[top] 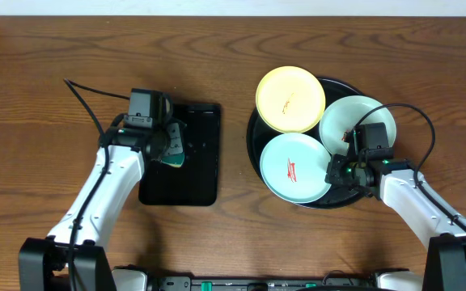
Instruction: Clean dirty plates on tray and stack at the side
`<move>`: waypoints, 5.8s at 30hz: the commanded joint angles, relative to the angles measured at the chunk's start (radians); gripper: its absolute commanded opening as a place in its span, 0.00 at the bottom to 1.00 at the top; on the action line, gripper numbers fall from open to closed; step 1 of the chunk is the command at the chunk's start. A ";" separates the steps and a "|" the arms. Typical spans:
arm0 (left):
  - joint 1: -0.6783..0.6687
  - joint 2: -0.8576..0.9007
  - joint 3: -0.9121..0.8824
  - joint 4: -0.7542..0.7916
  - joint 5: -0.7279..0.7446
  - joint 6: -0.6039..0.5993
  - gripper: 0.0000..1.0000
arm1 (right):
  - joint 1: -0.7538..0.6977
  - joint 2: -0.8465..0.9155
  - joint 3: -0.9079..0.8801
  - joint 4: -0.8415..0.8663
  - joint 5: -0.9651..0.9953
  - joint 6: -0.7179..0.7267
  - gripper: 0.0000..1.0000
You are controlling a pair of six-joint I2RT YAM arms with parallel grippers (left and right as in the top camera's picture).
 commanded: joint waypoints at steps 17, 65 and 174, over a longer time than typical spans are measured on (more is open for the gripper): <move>-0.373 0.169 0.298 0.074 0.325 -0.213 0.07 | 0.009 0.003 -0.007 -0.005 0.023 0.002 0.01; -0.673 0.578 0.386 0.100 0.254 -0.457 0.08 | 0.009 0.003 -0.007 -0.037 0.023 0.002 0.01; 0.047 0.334 0.296 -0.229 0.128 0.067 0.07 | -0.045 -0.274 0.255 -0.081 0.573 0.158 0.01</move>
